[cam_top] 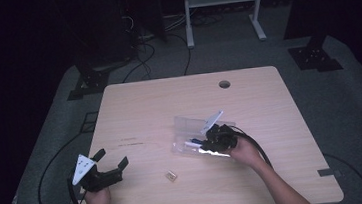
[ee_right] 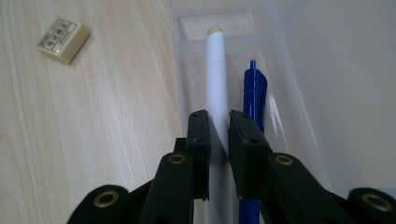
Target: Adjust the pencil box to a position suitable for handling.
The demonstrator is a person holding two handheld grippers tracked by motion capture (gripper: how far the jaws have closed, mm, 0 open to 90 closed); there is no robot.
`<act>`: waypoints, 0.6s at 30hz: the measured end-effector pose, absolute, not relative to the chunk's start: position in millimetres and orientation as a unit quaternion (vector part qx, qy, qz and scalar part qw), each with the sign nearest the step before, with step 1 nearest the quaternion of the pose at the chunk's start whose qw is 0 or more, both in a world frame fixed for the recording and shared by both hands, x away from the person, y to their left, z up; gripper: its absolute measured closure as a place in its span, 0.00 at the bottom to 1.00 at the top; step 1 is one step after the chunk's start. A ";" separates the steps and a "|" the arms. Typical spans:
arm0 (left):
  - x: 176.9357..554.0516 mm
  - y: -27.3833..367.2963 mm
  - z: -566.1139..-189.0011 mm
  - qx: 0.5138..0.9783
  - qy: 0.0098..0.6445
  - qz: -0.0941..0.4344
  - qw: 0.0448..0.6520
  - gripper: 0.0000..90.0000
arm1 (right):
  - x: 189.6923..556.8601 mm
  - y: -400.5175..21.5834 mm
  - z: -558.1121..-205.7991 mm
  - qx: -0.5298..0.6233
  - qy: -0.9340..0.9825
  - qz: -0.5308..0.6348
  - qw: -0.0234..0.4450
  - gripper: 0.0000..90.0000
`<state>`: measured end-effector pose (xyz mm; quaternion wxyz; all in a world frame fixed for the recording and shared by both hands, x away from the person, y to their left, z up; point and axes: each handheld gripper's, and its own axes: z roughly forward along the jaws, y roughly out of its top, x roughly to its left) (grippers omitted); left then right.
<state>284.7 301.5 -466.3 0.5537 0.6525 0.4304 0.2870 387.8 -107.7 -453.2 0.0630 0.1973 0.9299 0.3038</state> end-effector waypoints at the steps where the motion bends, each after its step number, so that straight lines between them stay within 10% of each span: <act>1: 284.9 301.6 -466.3 0.652 0.431 0.287 0.554 0.01 | 387.4 -108.4 -454.3 0.198 0.930 0.303 0.063 0.87; 18: 286.0 302.6 -466.8 0.651 0.432 0.287 0.554 0.01 | 390.6 -120.0 -471.0 0.213 0.930 0.296 0.046 0.86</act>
